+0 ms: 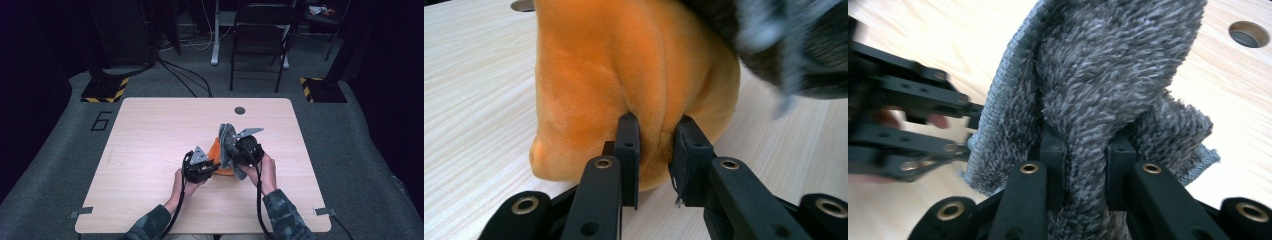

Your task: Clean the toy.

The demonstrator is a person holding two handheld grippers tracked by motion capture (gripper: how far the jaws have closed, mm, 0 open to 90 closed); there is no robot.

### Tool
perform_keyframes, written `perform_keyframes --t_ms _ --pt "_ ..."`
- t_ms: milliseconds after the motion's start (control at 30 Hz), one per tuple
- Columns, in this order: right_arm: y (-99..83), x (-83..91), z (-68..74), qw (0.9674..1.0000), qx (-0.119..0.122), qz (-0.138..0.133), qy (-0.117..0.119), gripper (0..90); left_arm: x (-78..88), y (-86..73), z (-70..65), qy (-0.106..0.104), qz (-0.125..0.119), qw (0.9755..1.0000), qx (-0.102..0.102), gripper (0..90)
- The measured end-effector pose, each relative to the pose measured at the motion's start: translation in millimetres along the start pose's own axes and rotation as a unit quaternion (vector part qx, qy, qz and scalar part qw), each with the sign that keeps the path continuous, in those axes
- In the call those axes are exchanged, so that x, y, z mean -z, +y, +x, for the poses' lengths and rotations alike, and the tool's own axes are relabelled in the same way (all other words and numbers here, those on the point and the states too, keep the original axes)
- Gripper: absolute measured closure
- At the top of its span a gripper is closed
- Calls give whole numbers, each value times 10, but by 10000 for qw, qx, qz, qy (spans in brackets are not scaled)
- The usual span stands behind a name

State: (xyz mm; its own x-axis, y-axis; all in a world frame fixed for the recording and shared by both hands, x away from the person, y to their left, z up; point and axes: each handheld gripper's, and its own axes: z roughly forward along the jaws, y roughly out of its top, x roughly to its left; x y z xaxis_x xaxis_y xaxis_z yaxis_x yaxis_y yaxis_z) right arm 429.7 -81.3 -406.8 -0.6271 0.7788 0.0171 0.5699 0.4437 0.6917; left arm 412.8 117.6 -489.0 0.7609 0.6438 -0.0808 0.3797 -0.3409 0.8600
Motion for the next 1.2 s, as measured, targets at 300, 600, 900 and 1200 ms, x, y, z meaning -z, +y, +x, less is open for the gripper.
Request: perform_keyframes --t_ms 300,600,900,1200 --pt "-53 -90 -54 9999 -85 29 83 748 -23 -17 -4 -5 44 10000 -28 744" --pt "-65 -88 -50 10000 -20 -66 19 764 -27 -23 12 25 12 10000 27 738" --pt "-112 -41 -216 9997 -177 119 -83 770 -25 -27 55 -37 34 9999 95 740" --pt "-290 -120 -509 9967 -661 444 -174 770 -28 -39 91 -100 -25 9998 198 738"
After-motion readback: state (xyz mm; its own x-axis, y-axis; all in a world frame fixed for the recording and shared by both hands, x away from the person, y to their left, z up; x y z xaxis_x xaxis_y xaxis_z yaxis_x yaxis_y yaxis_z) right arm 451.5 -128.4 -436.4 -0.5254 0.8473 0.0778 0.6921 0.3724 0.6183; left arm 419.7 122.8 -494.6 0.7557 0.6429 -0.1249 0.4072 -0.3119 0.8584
